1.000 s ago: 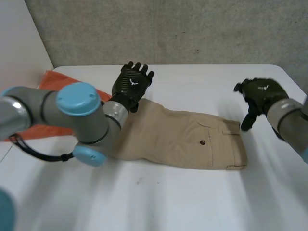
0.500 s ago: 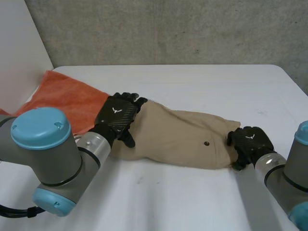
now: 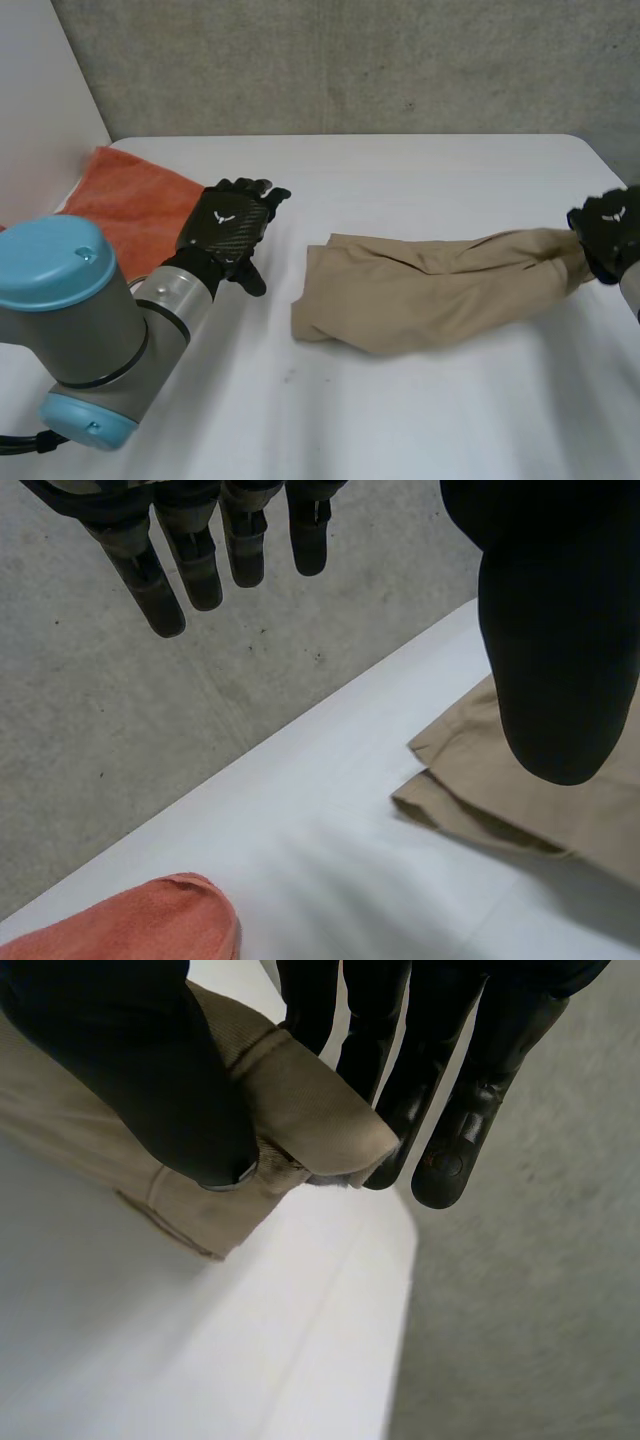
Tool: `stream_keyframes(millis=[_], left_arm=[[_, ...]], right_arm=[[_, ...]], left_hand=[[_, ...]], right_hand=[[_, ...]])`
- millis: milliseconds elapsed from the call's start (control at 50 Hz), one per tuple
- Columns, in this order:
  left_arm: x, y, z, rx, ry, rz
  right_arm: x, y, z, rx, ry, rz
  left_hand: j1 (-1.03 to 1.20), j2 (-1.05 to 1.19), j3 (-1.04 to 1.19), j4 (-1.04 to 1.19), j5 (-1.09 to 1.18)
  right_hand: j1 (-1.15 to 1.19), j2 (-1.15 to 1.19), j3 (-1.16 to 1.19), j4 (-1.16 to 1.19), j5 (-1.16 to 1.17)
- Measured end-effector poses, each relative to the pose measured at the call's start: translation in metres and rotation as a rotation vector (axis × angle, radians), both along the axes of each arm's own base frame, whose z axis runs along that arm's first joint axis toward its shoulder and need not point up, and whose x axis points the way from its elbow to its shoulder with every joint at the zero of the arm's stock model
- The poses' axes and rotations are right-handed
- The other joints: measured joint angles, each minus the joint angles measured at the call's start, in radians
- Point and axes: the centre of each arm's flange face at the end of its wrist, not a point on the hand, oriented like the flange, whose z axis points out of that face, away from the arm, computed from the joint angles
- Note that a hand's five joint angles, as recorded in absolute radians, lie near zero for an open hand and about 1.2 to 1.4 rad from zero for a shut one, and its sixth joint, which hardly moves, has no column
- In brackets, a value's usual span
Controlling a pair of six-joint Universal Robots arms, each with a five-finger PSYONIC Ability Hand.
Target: Fold the laundry.
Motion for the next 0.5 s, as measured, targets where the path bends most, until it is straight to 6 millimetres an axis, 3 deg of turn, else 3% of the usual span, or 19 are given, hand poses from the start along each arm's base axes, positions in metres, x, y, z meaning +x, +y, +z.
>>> stream_keyframes(millis=[60, 120, 160, 180, 200, 220, 260, 280, 300, 320, 380, 440, 460, 480, 500], left_arm=[[0.002, 0.000, 0.001, -0.001, 0.001, 0.005], [0.005, 0.000, 0.003, -0.005, 0.003, 0.014], [0.005, 0.000, 0.003, -0.005, 0.003, 0.014], [0.007, -0.001, 0.005, -0.010, 0.005, 0.020], [0.007, -0.001, 0.006, -0.010, 0.005, 0.020], [0.008, -0.001, 0.007, -0.013, 0.007, 0.022], [0.008, -0.002, 0.008, -0.015, 0.008, 0.025], [0.008, -0.002, 0.009, -0.019, 0.010, 0.027], [0.008, -0.002, 0.009, -0.019, 0.010, 0.027], [0.009, -0.003, 0.010, -0.023, 0.012, 0.029], [0.009, -0.003, 0.012, -0.030, 0.016, 0.031], [0.008, -0.005, 0.015, -0.041, 0.021, 0.032], [0.008, -0.006, 0.017, -0.047, 0.025, 0.033], [0.007, -0.007, 0.019, -0.052, 0.028, 0.033], [0.007, -0.008, 0.020, -0.057, 0.031, 0.033]], right_arm=[[0.014, 0.000, 0.011, -0.044, 0.044, 0.052], [0.052, 0.008, 0.027, -0.112, 0.067, 0.176], [0.052, 0.008, 0.027, -0.112, 0.067, 0.176], [0.100, 0.026, 0.034, -0.155, 0.064, 0.336], [0.104, 0.028, 0.034, -0.156, 0.064, 0.348], [0.123, 0.038, 0.031, -0.160, 0.068, 0.421], [0.140, 0.048, 0.028, -0.160, 0.075, 0.487], [0.161, 0.064, 0.021, -0.156, 0.090, 0.582], [0.161, 0.064, 0.021, -0.156, 0.090, 0.582], [0.186, 0.087, 0.008, -0.144, 0.117, 0.713], [0.208, 0.113, -0.010, -0.115, 0.153, 0.857], [0.218, 0.129, -0.020, -0.077, 0.160, 0.936], [0.219, 0.131, -0.022, -0.064, 0.152, 0.944], [0.220, 0.132, -0.022, -0.047, 0.136, 0.946], [0.220, 0.132, -0.022, -0.038, 0.126, 0.943]], left_hand=[[0.000, 0.000, 0.000, 0.000, 0.000], [0.000, 0.000, 0.000, 0.000, 0.000], [0.000, 0.000, 0.000, 0.000, 0.000], [0.000, 0.000, 0.000, 0.000, 0.000], [0.000, 0.000, 0.000, 0.000, 0.000], [0.000, 0.000, 0.000, 0.000, 0.000], [0.000, 0.000, 0.000, 0.000, 0.000], [0.000, 0.000, 0.000, 0.000, 0.000], [0.000, 0.000, 0.000, 0.000, 0.000], [0.000, 0.000, 0.000, 0.000, 0.000], [0.000, 0.000, 0.000, 0.000, 0.000], [0.000, 0.000, 0.000, 0.000, 0.000], [0.000, 0.000, 0.000, 0.000, 0.000], [0.000, 0.000, 0.000, 0.000, 0.000], [0.000, 0.000, 0.000, 0.000, 0.000]], right_hand=[[0.004, 0.000, 0.000, 0.000, 0.000], [0.006, 0.000, 0.007, 0.000, 0.000], [0.006, 0.000, 0.007, 0.000, 0.000], [0.009, 0.000, 0.023, 0.000, 0.000], [0.009, 0.000, 0.024, 0.000, 0.000], [0.009, 0.000, 0.027, 0.000, 0.000], [0.009, 0.000, 0.028, 0.000, 0.000], [0.009, 0.000, 0.029, 0.000, 0.000], [0.009, 0.000, 0.029, 0.000, 0.000], [0.009, 0.000, 0.029, 0.000, 0.001], [0.009, 0.000, 0.029, 0.000, 0.004], [0.009, 0.000, 0.029, 0.000, 0.005], [-0.380, -0.457, -0.427, -0.433, -0.405], [-0.591, -0.693, -0.663, -0.686, -0.651], [-0.618, -0.747, -0.702, -0.724, -0.689]])
